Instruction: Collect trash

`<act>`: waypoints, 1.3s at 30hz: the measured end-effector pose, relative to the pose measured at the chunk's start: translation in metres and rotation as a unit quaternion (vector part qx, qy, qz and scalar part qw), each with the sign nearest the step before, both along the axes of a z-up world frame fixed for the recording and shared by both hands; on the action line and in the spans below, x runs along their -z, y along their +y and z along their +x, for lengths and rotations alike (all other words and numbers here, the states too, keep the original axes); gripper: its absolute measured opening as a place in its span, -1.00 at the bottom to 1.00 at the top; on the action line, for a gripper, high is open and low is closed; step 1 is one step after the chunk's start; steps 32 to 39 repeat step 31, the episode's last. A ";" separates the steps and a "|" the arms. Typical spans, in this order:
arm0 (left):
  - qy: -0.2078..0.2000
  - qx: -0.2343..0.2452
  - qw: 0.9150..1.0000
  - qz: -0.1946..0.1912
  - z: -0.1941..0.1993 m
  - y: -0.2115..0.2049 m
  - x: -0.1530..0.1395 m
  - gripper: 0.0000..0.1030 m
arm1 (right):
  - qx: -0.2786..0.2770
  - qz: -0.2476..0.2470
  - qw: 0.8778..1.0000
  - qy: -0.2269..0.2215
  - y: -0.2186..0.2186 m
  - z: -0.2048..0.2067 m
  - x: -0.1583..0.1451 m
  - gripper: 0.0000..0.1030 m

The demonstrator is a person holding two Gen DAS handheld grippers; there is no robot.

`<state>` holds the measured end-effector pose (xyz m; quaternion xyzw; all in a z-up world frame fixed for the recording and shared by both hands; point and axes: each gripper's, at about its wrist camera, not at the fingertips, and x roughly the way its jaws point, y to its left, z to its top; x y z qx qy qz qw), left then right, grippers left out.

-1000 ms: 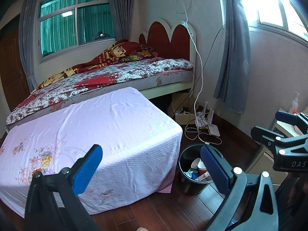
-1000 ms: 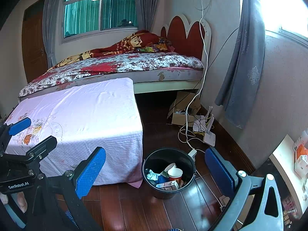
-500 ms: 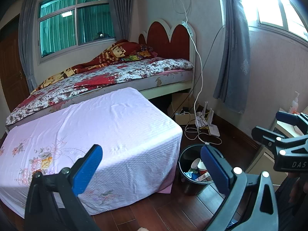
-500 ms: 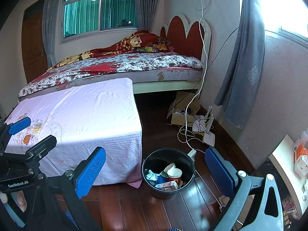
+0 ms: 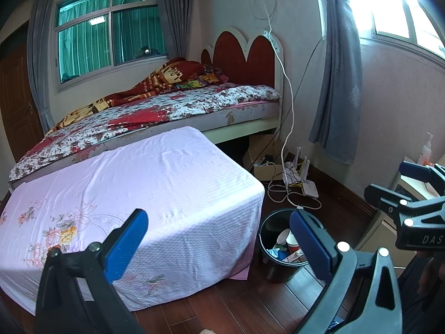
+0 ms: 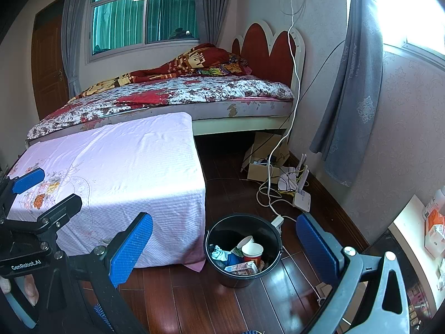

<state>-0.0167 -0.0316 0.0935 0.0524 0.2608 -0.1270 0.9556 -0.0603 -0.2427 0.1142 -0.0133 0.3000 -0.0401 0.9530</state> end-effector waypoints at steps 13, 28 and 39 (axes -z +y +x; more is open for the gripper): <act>0.001 0.000 1.000 0.000 0.003 0.003 0.001 0.99 | 0.003 0.000 1.000 0.002 -0.004 0.000 0.002 1.00; -0.026 0.013 0.999 0.019 -0.001 -0.002 0.003 0.99 | 0.005 -0.001 1.000 0.005 -0.003 -0.003 0.003 1.00; -0.019 0.017 1.000 0.014 0.000 -0.001 0.003 0.99 | 0.005 0.000 1.000 0.006 -0.003 -0.003 0.004 1.00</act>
